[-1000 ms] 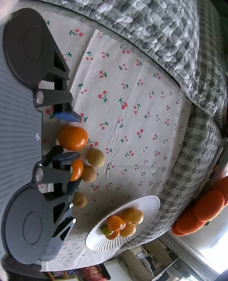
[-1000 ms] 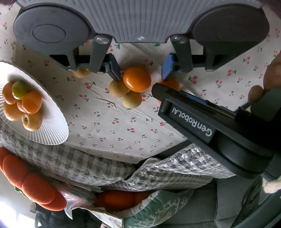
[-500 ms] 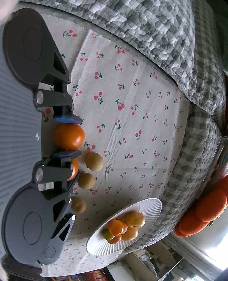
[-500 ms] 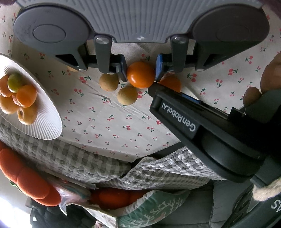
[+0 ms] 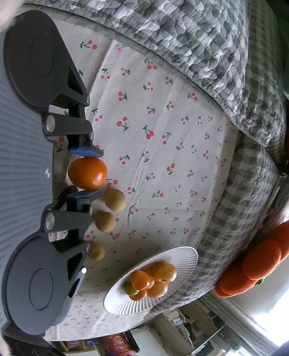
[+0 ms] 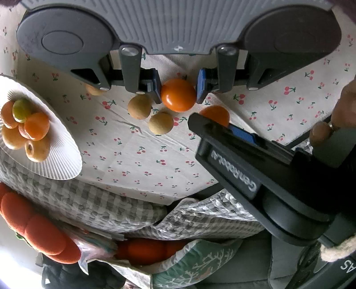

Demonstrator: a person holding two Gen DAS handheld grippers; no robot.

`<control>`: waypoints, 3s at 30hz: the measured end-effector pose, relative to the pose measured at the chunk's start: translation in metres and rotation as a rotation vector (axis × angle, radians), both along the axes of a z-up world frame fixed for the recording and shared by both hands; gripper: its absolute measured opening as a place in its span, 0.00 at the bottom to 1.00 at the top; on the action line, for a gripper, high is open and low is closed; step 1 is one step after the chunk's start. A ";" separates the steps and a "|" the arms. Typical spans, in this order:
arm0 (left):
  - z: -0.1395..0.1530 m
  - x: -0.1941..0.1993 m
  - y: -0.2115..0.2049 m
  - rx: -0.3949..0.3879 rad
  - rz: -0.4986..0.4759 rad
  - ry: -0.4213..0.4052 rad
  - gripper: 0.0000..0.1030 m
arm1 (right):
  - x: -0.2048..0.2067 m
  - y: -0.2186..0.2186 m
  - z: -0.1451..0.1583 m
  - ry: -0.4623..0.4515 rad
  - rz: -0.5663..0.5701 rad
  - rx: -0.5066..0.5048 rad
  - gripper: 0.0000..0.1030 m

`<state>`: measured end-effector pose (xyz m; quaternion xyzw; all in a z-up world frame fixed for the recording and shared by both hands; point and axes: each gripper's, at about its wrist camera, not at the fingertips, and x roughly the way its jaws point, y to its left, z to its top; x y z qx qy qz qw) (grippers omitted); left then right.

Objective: Organize fruits
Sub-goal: 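Grasp an orange cherry tomato with the left tool while the right tool grasps another, then carry both orange tomatoes in the tools onto the white plate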

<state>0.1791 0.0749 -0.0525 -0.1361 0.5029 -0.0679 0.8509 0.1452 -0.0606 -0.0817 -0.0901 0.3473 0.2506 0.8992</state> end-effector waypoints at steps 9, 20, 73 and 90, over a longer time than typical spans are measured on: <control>0.005 0.000 0.003 -0.015 0.010 -0.008 0.19 | -0.003 -0.005 0.011 -0.008 -0.012 0.031 0.28; 0.012 -0.002 -0.002 -0.022 -0.005 -0.031 0.19 | -0.005 -0.010 0.021 -0.011 -0.030 0.061 0.28; 0.043 0.002 -0.083 -0.100 -0.056 -0.120 0.19 | 0.001 -0.126 0.098 -0.058 -0.315 0.204 0.28; 0.038 0.039 -0.117 -0.053 -0.111 -0.184 0.19 | 0.029 -0.186 0.080 0.024 -0.479 0.218 0.28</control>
